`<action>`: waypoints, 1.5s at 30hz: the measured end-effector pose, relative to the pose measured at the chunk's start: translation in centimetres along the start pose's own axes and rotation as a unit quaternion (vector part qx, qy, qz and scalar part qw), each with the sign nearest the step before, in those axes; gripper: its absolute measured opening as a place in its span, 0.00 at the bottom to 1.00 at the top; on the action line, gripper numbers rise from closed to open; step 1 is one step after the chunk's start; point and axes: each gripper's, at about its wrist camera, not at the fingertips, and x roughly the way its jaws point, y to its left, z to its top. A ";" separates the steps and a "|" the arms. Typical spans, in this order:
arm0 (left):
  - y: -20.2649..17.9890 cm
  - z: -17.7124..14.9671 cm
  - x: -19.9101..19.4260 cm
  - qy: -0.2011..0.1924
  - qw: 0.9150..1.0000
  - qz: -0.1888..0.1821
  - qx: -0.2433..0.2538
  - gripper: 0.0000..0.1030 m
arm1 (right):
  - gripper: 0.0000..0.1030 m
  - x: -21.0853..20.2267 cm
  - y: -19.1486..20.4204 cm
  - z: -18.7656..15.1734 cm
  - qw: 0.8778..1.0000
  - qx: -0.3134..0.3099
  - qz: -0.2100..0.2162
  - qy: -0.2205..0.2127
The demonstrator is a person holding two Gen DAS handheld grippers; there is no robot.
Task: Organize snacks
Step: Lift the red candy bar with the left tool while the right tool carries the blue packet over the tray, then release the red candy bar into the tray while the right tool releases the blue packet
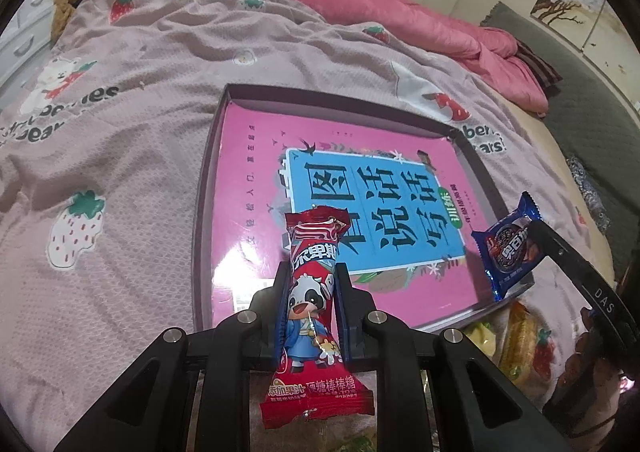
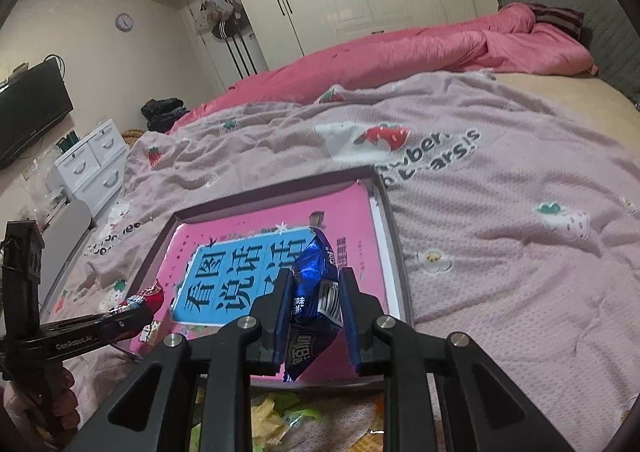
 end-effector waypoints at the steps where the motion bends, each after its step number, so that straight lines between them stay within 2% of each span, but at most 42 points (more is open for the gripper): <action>1: 0.0 0.0 0.2 0.001 1.000 0.001 0.001 0.20 | 0.23 0.1 0.0 -0.1 1.000 0.000 0.000 0.003; 12: 0.0 0.4 1.0 -0.004 1.000 0.006 0.005 0.20 | 0.23 0.9 -0.8 -0.6 1.000 0.009 -0.010 0.023; 19: 0.0 0.4 1.4 -0.003 1.000 0.009 0.007 0.20 | 0.24 1.4 -1.9 -0.9 0.999 0.023 -0.032 0.036; 34: 0.3 1.2 2.5 -0.004 1.000 0.017 0.007 0.21 | 0.24 1.6 -2.0 -1.2 0.998 0.018 -0.042 0.044; 45: 0.2 1.4 2.1 -0.011 1.000 0.009 0.011 0.37 | 0.24 1.7 -2.2 -1.0 0.997 0.016 -0.053 0.046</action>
